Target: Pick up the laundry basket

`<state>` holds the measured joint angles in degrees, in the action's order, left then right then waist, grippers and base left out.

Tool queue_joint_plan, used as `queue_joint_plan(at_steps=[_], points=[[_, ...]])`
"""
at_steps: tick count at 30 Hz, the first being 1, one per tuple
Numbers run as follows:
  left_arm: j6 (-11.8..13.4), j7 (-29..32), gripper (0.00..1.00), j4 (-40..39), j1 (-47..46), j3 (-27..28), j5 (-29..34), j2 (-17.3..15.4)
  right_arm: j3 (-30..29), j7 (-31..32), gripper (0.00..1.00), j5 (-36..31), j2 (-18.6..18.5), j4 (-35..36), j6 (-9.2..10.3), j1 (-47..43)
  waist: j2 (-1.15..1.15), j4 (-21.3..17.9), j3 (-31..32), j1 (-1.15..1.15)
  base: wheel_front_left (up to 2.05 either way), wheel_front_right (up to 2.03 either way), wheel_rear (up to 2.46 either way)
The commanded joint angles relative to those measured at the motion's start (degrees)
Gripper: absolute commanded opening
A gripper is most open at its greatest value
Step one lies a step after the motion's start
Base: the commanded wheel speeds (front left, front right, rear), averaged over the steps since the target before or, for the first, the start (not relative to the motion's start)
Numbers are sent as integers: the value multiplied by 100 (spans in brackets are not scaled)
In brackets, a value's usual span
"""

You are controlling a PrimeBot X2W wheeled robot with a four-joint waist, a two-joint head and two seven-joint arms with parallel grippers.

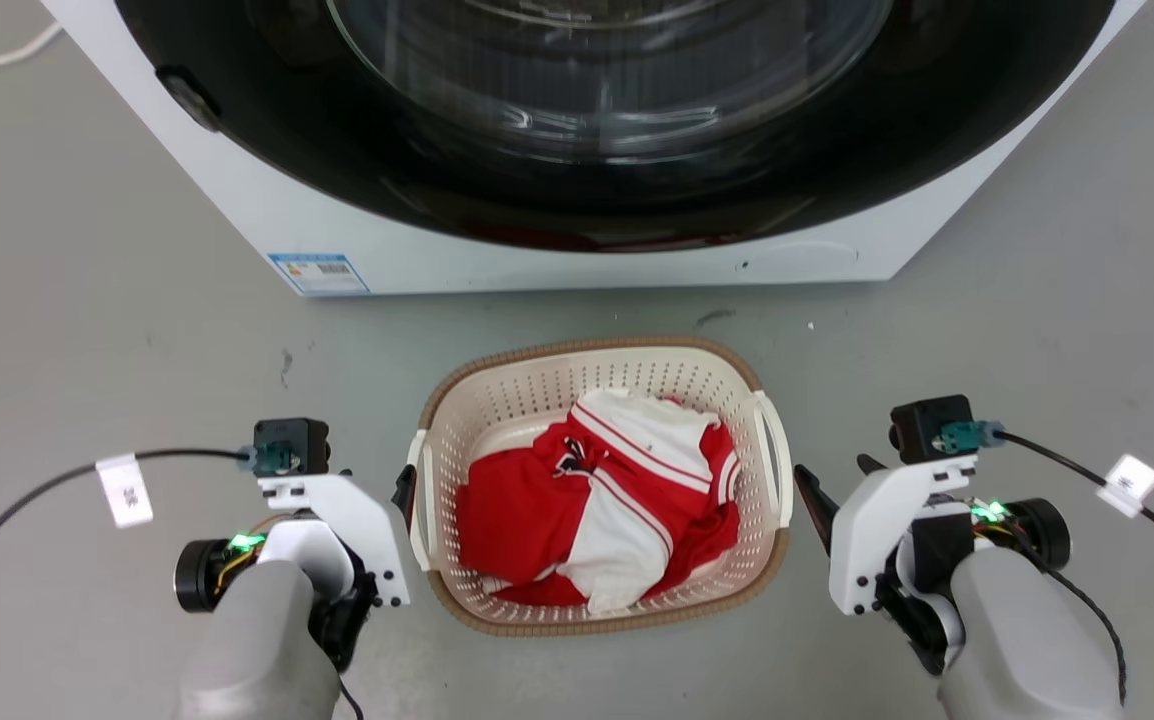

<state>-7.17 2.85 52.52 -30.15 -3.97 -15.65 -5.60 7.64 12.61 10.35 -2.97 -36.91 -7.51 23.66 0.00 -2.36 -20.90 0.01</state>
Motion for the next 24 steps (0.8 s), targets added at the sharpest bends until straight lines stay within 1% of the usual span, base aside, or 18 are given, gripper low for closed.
queue_joint_plan(at_steps=[1,5,12,13,20,21,22,24], points=[[-18,109,100,133,-177,-61,-59,-66,60,51,100,52,9,-177,4,195,0,-29,-231,-1,0,0,0],[-32,540,100,513,-513,-294,-354,-101,210,308,100,213,9,-774,4,627,0,-48,-514,-1,0,0,0],[-28,1219,100,749,-952,-800,-975,-426,500,674,100,485,8,-1614,4,1400,0,-121,-961,-1,0,0,0],[-28,1219,100,749,-952,-800,-975,-426,500,674,100,485,8,-1614,4,1400,0,-121,-961,-1,0,0,0],[-29,1653,100,887,-1402,-1164,-1486,-729,808,811,100,715,14,-2265,4,2233,0,-194,-1484,-1,0,0,0],[-29,1653,100,887,-1402,-1164,-1486,-729,808,811,100,715,14,-2265,4,2233,0,-194,-1484,-1,0,0,0],[-29,1677,100,921,-1530,-1240,-1552,-787,884,806,100,788,13,-2396,4,2409,0,-193,-1621,-1,0,0,0],[-29,1688,100,960,-1638,-1307,-1635,-798,976,805,100,865,15,-2496,4,2569,0,-190,-1756,-1,0,0,0]])
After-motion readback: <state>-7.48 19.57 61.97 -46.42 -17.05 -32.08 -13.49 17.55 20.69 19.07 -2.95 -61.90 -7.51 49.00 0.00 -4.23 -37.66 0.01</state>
